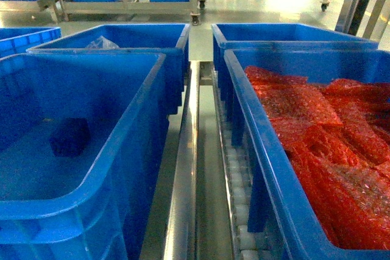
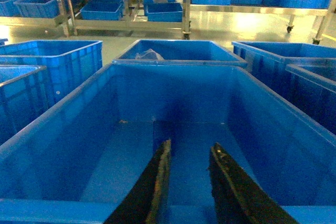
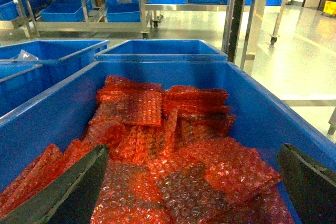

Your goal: Pick blue part to blue bin on bottom shelf

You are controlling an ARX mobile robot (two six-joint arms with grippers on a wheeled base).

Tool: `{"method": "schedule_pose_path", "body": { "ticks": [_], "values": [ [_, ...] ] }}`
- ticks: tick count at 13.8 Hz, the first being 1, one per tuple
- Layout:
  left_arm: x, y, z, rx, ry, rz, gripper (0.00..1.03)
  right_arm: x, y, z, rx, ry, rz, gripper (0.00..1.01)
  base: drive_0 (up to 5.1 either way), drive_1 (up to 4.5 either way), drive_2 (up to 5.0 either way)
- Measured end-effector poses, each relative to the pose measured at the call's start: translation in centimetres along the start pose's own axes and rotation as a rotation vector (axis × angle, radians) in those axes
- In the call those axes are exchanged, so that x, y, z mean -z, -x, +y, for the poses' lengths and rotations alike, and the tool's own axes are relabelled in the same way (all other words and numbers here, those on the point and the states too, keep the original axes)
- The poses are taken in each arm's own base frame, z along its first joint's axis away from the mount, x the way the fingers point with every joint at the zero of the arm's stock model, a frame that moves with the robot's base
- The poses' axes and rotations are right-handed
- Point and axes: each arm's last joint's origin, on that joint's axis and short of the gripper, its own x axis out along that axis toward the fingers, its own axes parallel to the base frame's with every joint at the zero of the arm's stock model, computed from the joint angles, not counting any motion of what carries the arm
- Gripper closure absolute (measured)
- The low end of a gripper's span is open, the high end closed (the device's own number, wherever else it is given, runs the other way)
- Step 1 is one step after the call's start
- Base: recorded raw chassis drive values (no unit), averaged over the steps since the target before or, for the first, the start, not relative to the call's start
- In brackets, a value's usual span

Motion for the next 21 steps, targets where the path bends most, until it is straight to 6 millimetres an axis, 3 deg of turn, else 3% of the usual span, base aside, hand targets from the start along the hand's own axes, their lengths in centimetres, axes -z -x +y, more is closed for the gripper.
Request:
{"method": "schedule_pose_path", "body": {
  "ticks": [6, 21],
  "values": [
    [0.00, 0.00, 0.00, 0.000, 0.000, 0.000, 0.04, 0.00, 0.00, 0.00, 0.000, 0.000, 0.000, 0.03, 0.0, 0.00, 0.0],
    [0.00, 0.00, 0.00, 0.000, 0.000, 0.000, 0.05, 0.00, 0.00, 0.00, 0.000, 0.000, 0.000, 0.03, 0.0, 0.00, 0.0]
  ]
}}
